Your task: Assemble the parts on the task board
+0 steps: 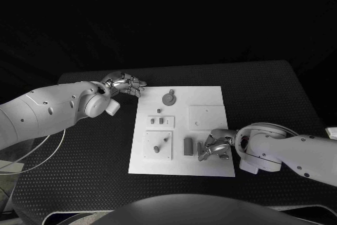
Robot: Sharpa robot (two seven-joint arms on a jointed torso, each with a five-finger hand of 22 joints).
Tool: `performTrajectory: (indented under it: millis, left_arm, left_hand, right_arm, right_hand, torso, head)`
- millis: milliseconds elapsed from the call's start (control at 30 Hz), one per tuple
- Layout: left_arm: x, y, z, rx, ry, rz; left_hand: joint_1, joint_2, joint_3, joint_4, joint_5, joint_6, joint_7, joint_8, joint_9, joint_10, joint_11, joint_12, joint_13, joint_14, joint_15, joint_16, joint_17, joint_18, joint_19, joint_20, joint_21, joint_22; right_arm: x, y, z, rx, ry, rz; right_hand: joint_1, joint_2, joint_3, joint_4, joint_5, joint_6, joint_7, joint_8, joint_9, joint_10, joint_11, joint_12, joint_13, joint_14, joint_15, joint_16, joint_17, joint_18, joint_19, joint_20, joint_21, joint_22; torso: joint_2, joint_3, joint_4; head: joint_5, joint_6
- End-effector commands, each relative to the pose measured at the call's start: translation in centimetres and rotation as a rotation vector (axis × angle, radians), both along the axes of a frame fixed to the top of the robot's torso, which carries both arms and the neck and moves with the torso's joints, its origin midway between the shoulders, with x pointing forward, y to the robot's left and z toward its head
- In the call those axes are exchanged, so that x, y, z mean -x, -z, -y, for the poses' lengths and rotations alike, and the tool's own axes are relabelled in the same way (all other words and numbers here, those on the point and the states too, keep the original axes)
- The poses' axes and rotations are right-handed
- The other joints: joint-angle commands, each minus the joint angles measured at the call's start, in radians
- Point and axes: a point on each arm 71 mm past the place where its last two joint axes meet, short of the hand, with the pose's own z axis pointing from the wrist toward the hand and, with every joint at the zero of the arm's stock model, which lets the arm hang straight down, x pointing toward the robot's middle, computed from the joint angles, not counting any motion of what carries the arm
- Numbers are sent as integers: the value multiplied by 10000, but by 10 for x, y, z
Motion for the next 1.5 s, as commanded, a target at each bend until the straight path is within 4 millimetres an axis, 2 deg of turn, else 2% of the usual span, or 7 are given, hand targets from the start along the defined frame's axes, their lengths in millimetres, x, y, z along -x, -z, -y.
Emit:
performTrajectory:
  millis: [33,167,500,733,833,1267,1500]
  left_arm:
    - [0,0,2,51,176,13]
    - [1,0,2,53,182,9]
    - [1,0,2,51,180,8]
    - [1,0,1,38,159,6]
    - [1,0,1,35,168,7]
    - [1,0,2,-73,255,49]
    - [2,0,5,-414,567,168]
  left_hand:
    - [55,-28,-6,54,20,-40,130,69,5,-16,-38,15,-17,75,22,-34,11,70,-76,16,59,-9]
    - [55,-27,-7,55,20,-40,130,70,5,-16,-38,15,-17,76,22,-35,13,70,-76,16,59,-10]
    - [56,-25,-8,59,20,-39,130,72,5,-15,-38,15,-17,77,22,-39,17,70,-76,16,59,-10]
    - [56,-23,-9,61,20,-39,129,73,5,-14,-38,16,-17,78,22,-41,20,70,-76,16,60,-11]
    - [57,-24,-10,61,20,-38,129,74,5,-13,-39,16,-17,78,22,-43,21,70,-76,16,59,-11]
    - [62,-21,-10,62,20,-36,128,77,4,-10,-40,17,-16,79,21,-47,26,70,-76,16,59,-12]
    - [61,-25,-14,64,20,-34,127,80,4,-7,-41,18,-16,79,22,-51,29,69,-78,17,59,-13]
  right_arm:
    - [2,4,0,360,-350,15]
    - [0,5,1,457,-151,182]
    - [-2,9,-2,520,63,335]
    - [-3,12,-1,644,264,318]
    - [-3,12,0,826,231,329]
    - [-2,16,-3,1960,-858,263]
    - [-4,16,-5,1929,-767,365]
  right_hand:
    - [182,90,-80,-13,32,4,49,52,25,42,-52,-37,16,-25,-29,-37,13,294,17,-28,-39,64]
    - [350,394,-165,-65,30,20,38,78,36,62,-65,-40,25,-9,-36,-32,18,294,29,-18,-34,71]
    - [144,1855,-501,-190,32,126,-13,131,20,162,-114,-59,50,89,-48,-28,24,294,47,31,-11,111]
    - [-34,2233,-537,-203,34,197,-44,156,9,234,-146,-64,61,161,-56,-24,24,294,85,35,15,125]
    - [27,2440,-515,-496,28,239,-62,173,4,288,-169,-66,72,210,-70,-27,22,294,113,17,46,139]
    - [1157,2122,-546,-713,37,266,-109,225,19,383,-208,-109,129,270,-95,-35,41,294,87,-7,144,172]
    - [1217,2092,-582,-705,33,293,-116,244,26,406,-216,-104,138,282,-94,-29,45,294,95,0,157,172]
  torso:
    - [6,-8,7]
    - [3,-12,11]
    - [3,-10,8]
    - [4,-9,14]
    - [2,-13,7]
    - [2,-13,13]
    - [-1,-8,6]
  head:
    - [-16,1]
    - [-13,1]
    - [10,1]
    - [32,1]
    - [21,1]
    - [6,1]
    - [20,1]
